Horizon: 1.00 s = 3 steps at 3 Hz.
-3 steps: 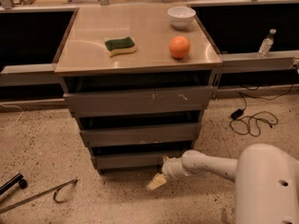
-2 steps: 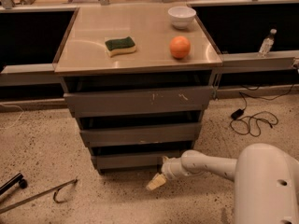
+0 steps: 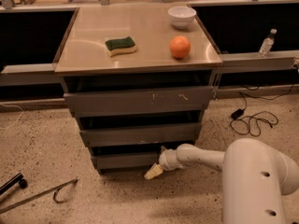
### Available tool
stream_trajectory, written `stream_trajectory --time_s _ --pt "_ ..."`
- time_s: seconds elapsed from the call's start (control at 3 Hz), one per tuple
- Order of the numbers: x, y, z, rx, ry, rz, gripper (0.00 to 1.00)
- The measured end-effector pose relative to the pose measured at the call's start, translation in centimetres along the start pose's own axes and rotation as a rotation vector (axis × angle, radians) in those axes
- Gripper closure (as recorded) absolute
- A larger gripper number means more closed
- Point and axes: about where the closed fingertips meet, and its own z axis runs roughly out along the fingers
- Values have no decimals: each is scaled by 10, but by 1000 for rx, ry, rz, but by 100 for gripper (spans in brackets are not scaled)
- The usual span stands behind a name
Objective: Open bottom drawer
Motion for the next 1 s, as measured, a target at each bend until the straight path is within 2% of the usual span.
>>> stream_trajectory --time_s 0.33,1.0 --pt "-8 -14 14 22 3 -20 0" --pt "0 -32 55 1 63 -30 0"
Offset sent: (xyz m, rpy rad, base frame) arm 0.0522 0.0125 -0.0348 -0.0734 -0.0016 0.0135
